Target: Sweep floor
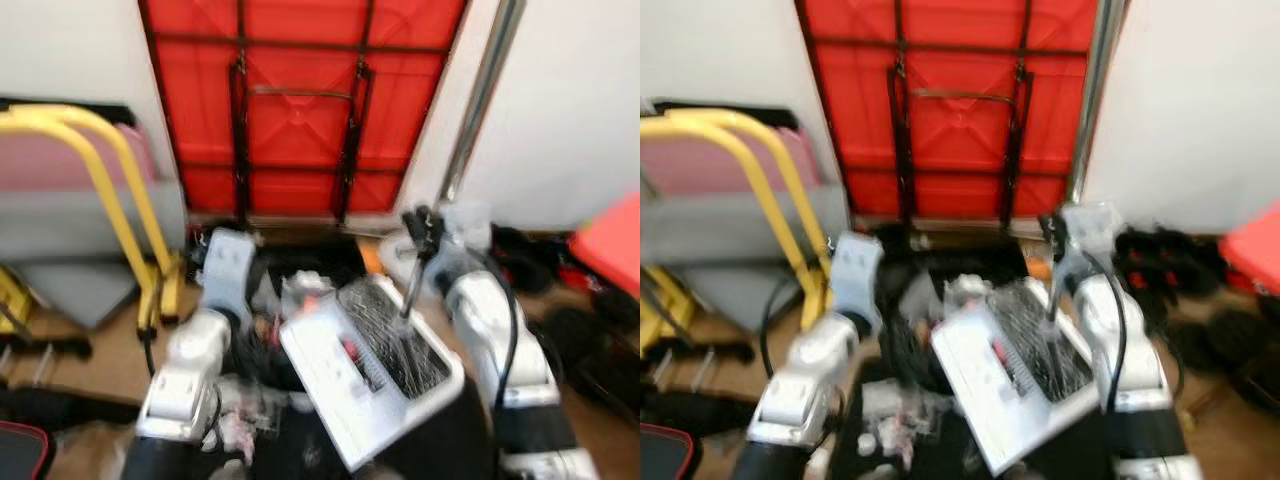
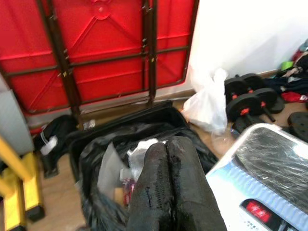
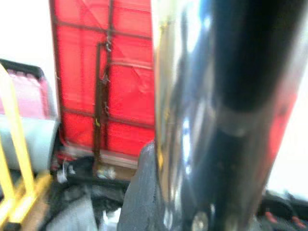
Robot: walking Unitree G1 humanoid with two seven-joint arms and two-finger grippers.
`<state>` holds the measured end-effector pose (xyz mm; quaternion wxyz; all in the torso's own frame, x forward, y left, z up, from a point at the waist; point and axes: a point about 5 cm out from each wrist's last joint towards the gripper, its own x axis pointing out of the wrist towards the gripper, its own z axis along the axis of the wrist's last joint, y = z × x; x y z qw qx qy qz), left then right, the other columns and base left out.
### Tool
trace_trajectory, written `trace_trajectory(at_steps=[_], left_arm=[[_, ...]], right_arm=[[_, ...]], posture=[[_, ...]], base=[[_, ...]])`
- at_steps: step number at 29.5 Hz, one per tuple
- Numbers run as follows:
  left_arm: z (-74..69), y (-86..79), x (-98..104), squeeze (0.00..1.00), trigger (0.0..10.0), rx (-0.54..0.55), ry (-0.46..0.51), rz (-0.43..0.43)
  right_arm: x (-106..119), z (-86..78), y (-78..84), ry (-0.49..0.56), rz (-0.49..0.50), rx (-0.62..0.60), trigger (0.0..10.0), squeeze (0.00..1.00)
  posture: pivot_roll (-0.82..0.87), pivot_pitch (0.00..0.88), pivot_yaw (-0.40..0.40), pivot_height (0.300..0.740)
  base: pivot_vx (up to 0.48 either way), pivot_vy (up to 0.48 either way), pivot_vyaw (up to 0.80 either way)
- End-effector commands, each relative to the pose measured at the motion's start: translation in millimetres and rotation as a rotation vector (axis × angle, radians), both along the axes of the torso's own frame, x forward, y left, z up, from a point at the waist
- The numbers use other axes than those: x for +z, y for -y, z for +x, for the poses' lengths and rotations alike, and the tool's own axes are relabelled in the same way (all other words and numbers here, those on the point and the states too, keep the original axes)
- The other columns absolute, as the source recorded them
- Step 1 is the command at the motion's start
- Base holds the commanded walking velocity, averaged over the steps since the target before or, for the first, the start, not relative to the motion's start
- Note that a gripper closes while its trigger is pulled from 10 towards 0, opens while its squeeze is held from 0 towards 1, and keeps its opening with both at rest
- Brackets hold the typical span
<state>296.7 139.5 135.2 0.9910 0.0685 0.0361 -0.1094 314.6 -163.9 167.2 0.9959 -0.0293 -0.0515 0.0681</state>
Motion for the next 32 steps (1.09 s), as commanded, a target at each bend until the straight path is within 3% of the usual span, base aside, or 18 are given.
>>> trace_trajectory(at_steps=[1, 9, 23, 32], left_arm=[[-0.8, 0.2, -1.8, 0.0, 10.0, 0.005, -0.006, 0.005], [-3.8, -1.3, 3.5, 0.0, 10.0, -0.025, 0.035, 0.012], [-6.5, 2.9, 1.0, 0.0, 10.0, -0.072, 0.006, 0.0], [-7.9, 4.5, 1.3, 0.0, 10.0, -0.083, 0.007, -0.004]], right_arm=[[14.4, 0.9, 1.7, 0.064, -0.005, -0.005, 10.0, 0.0], [14.7, 1.2, 3.0, 0.064, -0.01, -0.011, 10.0, 0.0], [14.8, 1.5, 3.7, 0.063, -0.015, -0.013, 10.0, 0.0], [14.8, 1.6, 3.5, 0.063, -0.016, -0.014, 10.0, 0.0]], posture=[[-0.14, 0.046, -0.159, 0.74], [-0.15, 0.046, -0.158, 0.74], [-0.15, 0.048, -0.16, 0.74], [-0.15, 0.048, -0.16, 0.74]], base=[[-0.24, 0.0, 0.0], [-0.03, 0.0, 0.0], [0.0, 0.0, 0.0], [0.0, -0.315, 0.0]])
